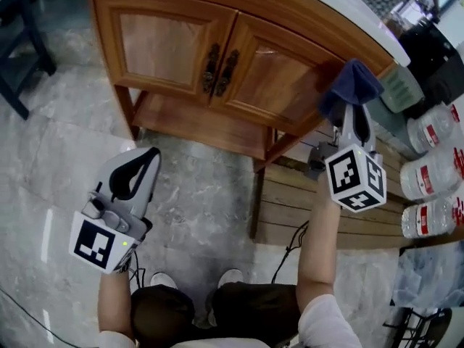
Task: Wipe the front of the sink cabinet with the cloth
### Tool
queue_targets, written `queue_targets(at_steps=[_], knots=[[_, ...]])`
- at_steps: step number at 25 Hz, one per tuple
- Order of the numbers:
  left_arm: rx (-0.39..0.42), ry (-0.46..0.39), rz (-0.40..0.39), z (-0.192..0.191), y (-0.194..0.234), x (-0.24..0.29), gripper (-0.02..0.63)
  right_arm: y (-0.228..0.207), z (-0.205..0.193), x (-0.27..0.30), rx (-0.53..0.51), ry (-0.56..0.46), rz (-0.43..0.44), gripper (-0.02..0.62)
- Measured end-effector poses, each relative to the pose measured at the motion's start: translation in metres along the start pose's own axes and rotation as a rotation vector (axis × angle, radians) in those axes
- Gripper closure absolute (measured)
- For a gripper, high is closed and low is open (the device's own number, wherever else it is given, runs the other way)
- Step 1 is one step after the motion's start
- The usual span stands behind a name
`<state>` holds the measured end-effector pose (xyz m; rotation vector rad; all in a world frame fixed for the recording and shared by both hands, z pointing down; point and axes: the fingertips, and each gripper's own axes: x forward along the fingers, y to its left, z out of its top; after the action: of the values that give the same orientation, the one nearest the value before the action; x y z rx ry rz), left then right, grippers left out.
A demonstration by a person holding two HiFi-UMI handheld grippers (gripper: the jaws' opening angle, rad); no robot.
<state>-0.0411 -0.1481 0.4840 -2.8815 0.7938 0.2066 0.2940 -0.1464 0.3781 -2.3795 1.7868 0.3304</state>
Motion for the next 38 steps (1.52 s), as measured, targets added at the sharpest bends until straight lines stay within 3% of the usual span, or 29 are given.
queue_targets(at_steps=[4,8,14,18,22,34,38], knots=[[-0.008,0.035,0.005,-0.003,0.005,-0.003,0.603,0.108,-0.011,0.008,0.084,-0.019,0.257,0.528],[0.001,0.044,0.002,0.000,0.002,-0.007,0.603,0.233,-0.041,0.003,0.147,0.025,0.541,0.528],[0.009,0.027,0.105,0.008,0.022,-0.025,0.601,0.371,-0.088,0.010,0.216,0.133,0.773,0.528],[0.010,-0.075,0.182,0.033,0.038,-0.039,0.603,0.419,-0.108,0.028,0.219,0.156,0.810,0.528],[0.036,-0.077,0.214,0.037,0.042,-0.047,0.603,0.451,-0.132,0.041,0.205,0.184,0.819,0.528],[0.075,-0.056,0.107,0.038,0.014,-0.032,0.603,0.497,-0.174,0.073,0.180,0.282,0.757,0.531],[0.078,-0.047,0.098,0.036,0.014,-0.032,0.603,0.485,-0.188,0.091,0.170,0.333,0.665,0.531]])
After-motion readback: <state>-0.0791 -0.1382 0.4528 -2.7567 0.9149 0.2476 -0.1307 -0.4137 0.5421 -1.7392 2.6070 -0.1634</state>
